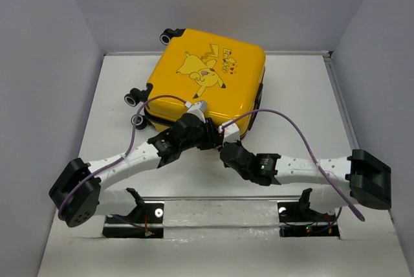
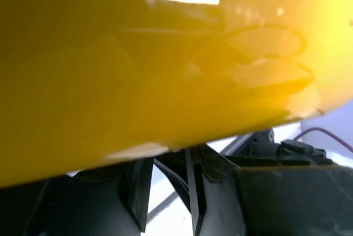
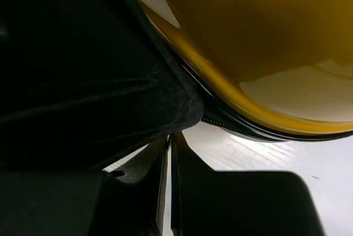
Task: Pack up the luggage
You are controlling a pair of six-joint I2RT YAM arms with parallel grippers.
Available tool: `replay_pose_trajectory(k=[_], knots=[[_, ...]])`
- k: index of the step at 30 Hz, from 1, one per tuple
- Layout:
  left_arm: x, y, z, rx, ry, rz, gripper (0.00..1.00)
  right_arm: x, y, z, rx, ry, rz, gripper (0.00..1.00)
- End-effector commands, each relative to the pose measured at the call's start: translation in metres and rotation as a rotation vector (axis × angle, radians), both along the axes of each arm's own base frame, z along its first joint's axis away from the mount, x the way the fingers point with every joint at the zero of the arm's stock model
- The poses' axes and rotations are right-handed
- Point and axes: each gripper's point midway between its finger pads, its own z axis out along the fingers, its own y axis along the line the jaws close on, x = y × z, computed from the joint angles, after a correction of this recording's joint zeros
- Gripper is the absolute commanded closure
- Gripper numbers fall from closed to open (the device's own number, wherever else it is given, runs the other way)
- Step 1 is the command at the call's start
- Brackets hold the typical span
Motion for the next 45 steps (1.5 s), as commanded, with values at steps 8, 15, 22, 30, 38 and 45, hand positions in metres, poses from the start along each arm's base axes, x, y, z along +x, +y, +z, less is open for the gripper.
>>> replay_pose_trajectory(k=[8,15,22,30,38,45], knots=[[0.032,0.074,0.135,-0.076,-0.338,0.105,0.02,-0.03,0.082,0.059,0.311,0.047,0.143,0.93],[0.05,0.177,0.14,0.088,-0.343,0.299,0.01,-0.023,0.074,0.06,0.327,0.051,0.148,0.93],[0.133,0.282,0.097,0.032,-0.206,0.593,0.01,-0.024,0.076,0.054,0.314,0.07,0.172,0.93],[0.183,0.292,0.077,-0.024,-0.134,0.613,0.01,-0.026,0.078,0.049,0.298,0.078,0.189,0.93],[0.212,0.287,0.06,-0.181,-0.095,0.641,0.01,-0.029,0.08,0.042,0.291,0.098,0.197,0.93],[0.228,0.275,0.069,-0.33,-0.142,0.709,0.09,-0.031,0.078,0.038,0.289,0.112,0.2,0.93]])
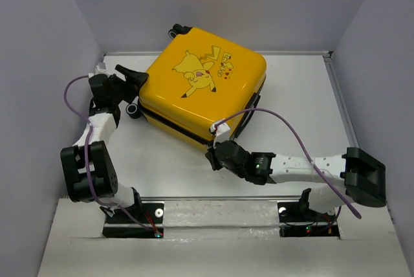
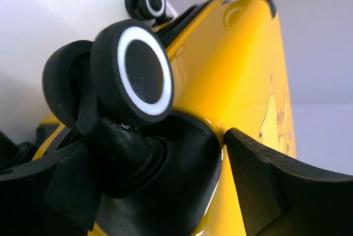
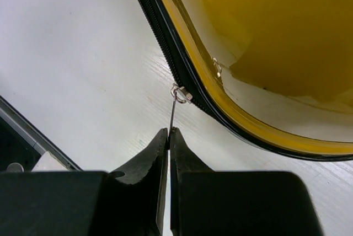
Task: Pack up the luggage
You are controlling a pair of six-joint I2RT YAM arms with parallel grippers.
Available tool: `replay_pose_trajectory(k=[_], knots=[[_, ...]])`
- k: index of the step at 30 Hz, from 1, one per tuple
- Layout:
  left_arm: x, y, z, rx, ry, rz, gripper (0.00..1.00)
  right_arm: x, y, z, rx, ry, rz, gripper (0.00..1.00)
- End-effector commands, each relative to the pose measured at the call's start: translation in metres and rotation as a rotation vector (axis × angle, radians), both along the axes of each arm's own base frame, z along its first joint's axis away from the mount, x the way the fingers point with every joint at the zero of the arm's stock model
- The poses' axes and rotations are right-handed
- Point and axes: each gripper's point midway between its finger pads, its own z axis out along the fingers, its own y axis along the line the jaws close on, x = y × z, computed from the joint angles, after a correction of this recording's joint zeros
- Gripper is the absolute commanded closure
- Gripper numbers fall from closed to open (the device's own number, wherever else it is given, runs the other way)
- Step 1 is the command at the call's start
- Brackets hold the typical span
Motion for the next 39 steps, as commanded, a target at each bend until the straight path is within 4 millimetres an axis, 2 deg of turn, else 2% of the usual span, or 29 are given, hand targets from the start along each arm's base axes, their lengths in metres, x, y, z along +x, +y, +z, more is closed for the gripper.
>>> replay_pose_trajectory(k=[1,2,3,7,9,12,13,15,17,19,20,21,22,23,25,26,27,28,30,31,32,34,36,37,39], knots=[[0.013,-0.007,0.022,-0.122,-0.136,0.091,0.12,-0.013,0.022,0.021,0.117,0.011,0.07,0.93],[0.013,-0.007,0.028,-0.144,-0.17,0.106,0.17,-0.013,0.022,0.021,0.118,0.008,0.07,0.93],[0.012,-0.01,0.032,-0.164,-0.198,0.117,0.35,-0.013,0.022,0.022,0.119,0.008,0.07,0.93],[0.009,-0.002,0.065,-0.187,-0.323,0.171,0.79,-0.011,0.021,0.026,0.122,-0.004,0.066,0.93],[-0.003,-0.002,0.108,-0.147,-0.415,0.171,0.94,-0.011,0.02,0.026,0.118,-0.004,0.067,0.93],[-0.016,-0.001,0.142,-0.038,-0.463,0.171,0.94,-0.004,0.019,0.032,0.133,-0.005,0.053,0.93],[-0.027,-0.002,0.162,0.026,-0.507,0.166,0.94,0.001,0.017,0.034,0.137,-0.009,0.044,0.93],[-0.039,-0.004,0.17,0.068,-0.504,0.157,0.94,0.006,0.014,0.041,0.148,-0.02,0.033,0.93],[-0.058,-0.01,0.165,0.089,-0.482,0.129,0.94,0.017,0.005,0.055,0.168,-0.04,0.012,0.93],[-0.072,-0.019,0.145,0.106,-0.44,0.073,0.94,0.025,-0.002,0.063,0.174,-0.052,0.004,0.93],[-0.089,-0.032,0.105,0.116,-0.381,0.016,0.94,0.034,-0.013,0.071,0.17,-0.066,-0.023,0.93],[-0.09,-0.033,0.104,0.116,-0.38,0.012,0.94,0.039,-0.015,0.074,0.175,-0.07,-0.034,0.93],[-0.102,-0.033,0.067,0.128,-0.307,0.007,0.94,0.042,-0.021,0.074,0.15,-0.077,-0.046,0.93],[-0.108,-0.034,0.053,0.124,-0.286,0.005,0.94,0.046,-0.026,0.082,0.157,-0.093,-0.055,0.93],[-0.121,-0.039,0.028,0.105,-0.258,-0.013,0.94,0.051,-0.033,0.086,0.123,-0.116,-0.058,0.93],[-0.132,-0.044,0.006,0.075,-0.222,-0.021,0.94,0.06,-0.038,0.098,0.131,-0.134,-0.082,0.93],[-0.138,-0.047,-0.004,0.055,-0.207,-0.03,0.94,0.064,-0.045,0.097,0.105,-0.134,-0.09,0.93],[-0.151,-0.061,-0.015,0.018,-0.199,-0.063,0.94,0.066,-0.05,0.097,0.085,-0.133,-0.072,0.93],[-0.164,-0.077,-0.018,-0.006,-0.21,-0.099,0.94,0.073,-0.062,0.11,0.102,-0.152,-0.075,0.93],[-0.165,-0.077,-0.018,-0.002,-0.22,-0.073,0.94,0.077,-0.067,0.112,0.102,-0.154,-0.08,0.93],[-0.175,-0.09,-0.016,-0.012,-0.231,-0.109,0.94,0.085,-0.078,0.111,0.092,-0.149,-0.096,0.93],[-0.177,-0.095,-0.012,-0.013,-0.241,-0.113,0.94,0.086,-0.086,0.105,0.083,-0.133,-0.103,0.93],[-0.179,-0.103,-0.011,-0.028,-0.234,-0.135,0.94,0.08,-0.084,0.095,0.085,-0.103,-0.082,0.93],[-0.179,-0.11,-0.007,-0.034,-0.243,-0.155,0.94,0.071,-0.076,0.078,0.095,-0.048,-0.036,0.93],[-0.178,-0.115,0.0,-0.038,-0.258,-0.161,0.94,0.058,-0.06,0.061,0.135,0.016,0.026,0.93]])
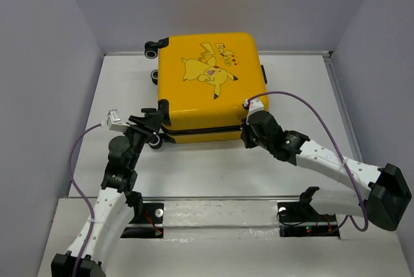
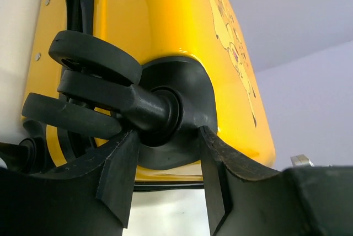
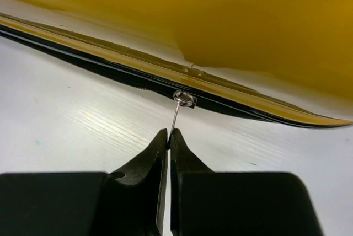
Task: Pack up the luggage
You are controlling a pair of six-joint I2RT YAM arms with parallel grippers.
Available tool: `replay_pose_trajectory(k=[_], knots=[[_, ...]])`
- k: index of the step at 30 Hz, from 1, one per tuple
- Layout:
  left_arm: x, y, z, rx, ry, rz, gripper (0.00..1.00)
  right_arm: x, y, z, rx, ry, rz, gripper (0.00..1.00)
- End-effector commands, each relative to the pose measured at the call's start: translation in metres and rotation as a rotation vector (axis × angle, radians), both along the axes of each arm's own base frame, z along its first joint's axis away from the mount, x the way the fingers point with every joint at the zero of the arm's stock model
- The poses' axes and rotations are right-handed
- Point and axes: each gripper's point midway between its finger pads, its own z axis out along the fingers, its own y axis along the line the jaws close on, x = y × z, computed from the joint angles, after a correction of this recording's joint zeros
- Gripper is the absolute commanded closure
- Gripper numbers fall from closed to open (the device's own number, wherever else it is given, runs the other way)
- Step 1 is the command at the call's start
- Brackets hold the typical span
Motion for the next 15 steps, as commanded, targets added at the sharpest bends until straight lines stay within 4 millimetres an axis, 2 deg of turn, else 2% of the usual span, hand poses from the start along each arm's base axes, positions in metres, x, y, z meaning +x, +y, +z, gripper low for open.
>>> replay_pose_trajectory(k=[1,3,4,5,6,7,9,12,15], knots=[[-0.014,-0.047,0.007,0.035,-0.013,-0.218,0.94,-0.03,0.099,0.046,0.361,-0.043,0.288,0.93],[-0.014,-0.057,0.013,0.042,-0.016,-0.246,0.94,-0.049,0.128,0.044,0.362,-0.046,0.349,0.93],[-0.012,-0.062,0.017,0.04,-0.021,-0.26,0.94,-0.05,0.144,0.029,0.319,-0.039,0.356,0.93],[-0.013,-0.066,0.018,0.042,-0.023,-0.272,0.94,-0.071,0.165,0.034,0.318,-0.042,0.419,0.93],[-0.013,-0.068,0.019,0.046,-0.025,-0.281,0.94,-0.074,0.178,0.039,0.318,-0.054,0.44,0.93],[-0.016,-0.072,0.017,0.054,-0.023,-0.305,0.94,-0.074,0.196,0.063,0.349,-0.089,0.468,0.93],[-0.022,-0.077,0.015,0.057,-0.022,-0.343,0.94,-0.071,0.215,0.068,0.34,-0.095,0.487,0.93],[-0.029,-0.078,0.013,0.071,-0.024,-0.37,0.94,-0.056,0.214,0.057,0.28,-0.127,0.436,0.93],[-0.034,-0.076,0.011,0.1,-0.021,-0.377,0.94,-0.052,0.2,0.047,0.223,-0.121,0.392,0.93]])
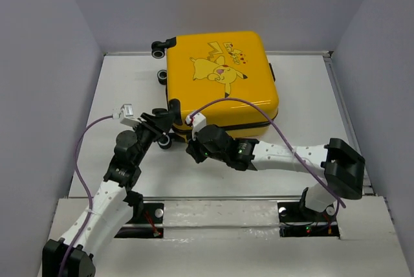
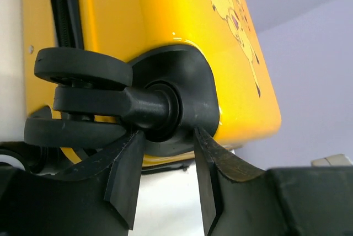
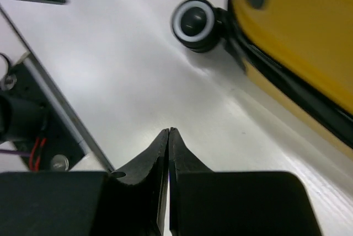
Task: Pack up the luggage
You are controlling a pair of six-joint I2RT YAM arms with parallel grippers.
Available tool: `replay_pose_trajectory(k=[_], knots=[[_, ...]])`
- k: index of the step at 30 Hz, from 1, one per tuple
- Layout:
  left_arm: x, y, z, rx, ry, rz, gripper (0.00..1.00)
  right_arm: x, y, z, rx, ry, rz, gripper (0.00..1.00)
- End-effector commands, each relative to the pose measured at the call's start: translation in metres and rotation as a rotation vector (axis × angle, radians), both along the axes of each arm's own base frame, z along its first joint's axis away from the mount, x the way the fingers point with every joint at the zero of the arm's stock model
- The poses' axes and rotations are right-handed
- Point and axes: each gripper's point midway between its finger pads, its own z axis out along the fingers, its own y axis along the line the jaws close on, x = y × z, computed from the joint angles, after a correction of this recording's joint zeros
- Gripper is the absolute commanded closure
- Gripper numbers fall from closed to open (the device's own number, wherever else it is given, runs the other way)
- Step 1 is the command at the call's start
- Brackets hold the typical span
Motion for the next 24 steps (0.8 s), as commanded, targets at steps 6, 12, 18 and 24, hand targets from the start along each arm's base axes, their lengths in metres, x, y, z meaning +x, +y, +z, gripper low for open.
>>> replay_pose_trajectory(k=[6,12,18,24], knots=[[-0.036,-0.052,0.028,-0.012,-0.054,-0.3,0.94,-0.013,0.022,0.045,0.138,-0.025,0.069,0.93],[-0.031,-0.05,0.052,0.036,-0.089,-0.272,0.94,-0.01,0.029,0.04,0.113,-0.019,0.01,0.93],[-0.033,-0.049,0.043,0.039,-0.075,-0.268,0.94,0.006,-0.064,0.005,0.098,0.047,-0.219,0.85],[-0.022,-0.018,0.051,0.192,-0.088,-0.114,0.89,0.032,-0.119,-0.02,0.07,0.048,-0.326,0.56]])
